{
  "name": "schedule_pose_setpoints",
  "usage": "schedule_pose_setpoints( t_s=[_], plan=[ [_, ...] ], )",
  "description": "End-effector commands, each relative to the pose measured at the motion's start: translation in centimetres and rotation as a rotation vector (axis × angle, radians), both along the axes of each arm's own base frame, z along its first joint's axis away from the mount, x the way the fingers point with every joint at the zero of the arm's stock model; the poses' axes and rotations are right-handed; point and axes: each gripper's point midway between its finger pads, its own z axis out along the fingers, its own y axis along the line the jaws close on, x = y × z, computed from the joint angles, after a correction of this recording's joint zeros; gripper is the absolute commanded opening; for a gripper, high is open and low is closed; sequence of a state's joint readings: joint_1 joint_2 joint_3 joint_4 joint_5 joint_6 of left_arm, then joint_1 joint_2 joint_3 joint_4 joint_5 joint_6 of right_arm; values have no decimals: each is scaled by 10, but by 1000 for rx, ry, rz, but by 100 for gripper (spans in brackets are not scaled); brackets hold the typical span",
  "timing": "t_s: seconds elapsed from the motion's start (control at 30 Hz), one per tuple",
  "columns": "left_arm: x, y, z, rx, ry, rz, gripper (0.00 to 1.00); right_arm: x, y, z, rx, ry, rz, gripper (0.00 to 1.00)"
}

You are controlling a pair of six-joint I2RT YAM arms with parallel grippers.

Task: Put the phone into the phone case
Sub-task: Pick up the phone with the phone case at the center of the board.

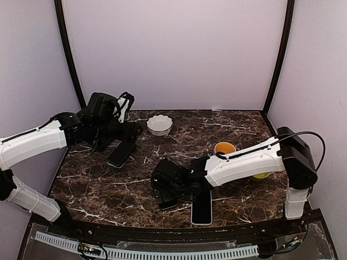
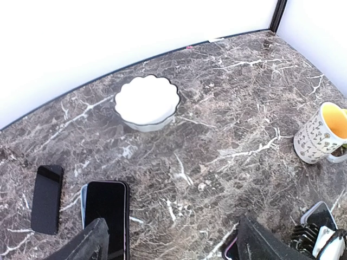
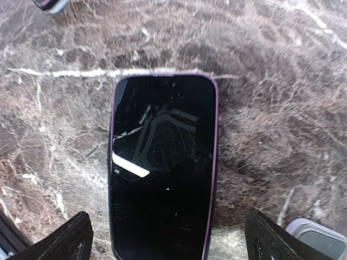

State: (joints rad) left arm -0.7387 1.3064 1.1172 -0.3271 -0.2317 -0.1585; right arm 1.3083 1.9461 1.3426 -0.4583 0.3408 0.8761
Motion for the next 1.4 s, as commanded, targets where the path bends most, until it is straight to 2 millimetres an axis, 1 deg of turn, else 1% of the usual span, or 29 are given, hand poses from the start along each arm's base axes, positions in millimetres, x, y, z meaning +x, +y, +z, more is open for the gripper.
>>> schedule_pose_setpoints(
  t_s=[0.0,0.1,0.23,0.63,0.73,0.83,0.97,1.13,1.2,1.37],
  plan=[
    [3,12,2,22,-73,20,84,-5,8,-10,-6,40,-15,98],
    [0,15,8,19,-95,15,85,-9,11,-20,-37,62,2,99],
    [-1,21,17,19,-133,22,85,-11,16,-24,-58,72,12,99],
    [-4,18,13,13,-124,-2,85,-24,15,-40,-114,92,28,97],
    [-4,17,10,16,-119,-5,85,-24,9,-48,-167,84,23,95],
    [-4,16,8,18,-111,-11,85,-24,3,-57,-208,78,25,89],
    [-4,16,7,21,-112,-11,85,-25,-2,-64,-241,75,22,78],
    [-4,17,8,28,-119,-8,85,-25,-2,-68,-252,73,31,67],
    [-4,17,8,29,-120,-8,85,-25,0,-67,-249,68,37,62],
    [-4,17,8,25,-120,-12,85,-21,4,-57,-235,31,41,33]
  ],
)
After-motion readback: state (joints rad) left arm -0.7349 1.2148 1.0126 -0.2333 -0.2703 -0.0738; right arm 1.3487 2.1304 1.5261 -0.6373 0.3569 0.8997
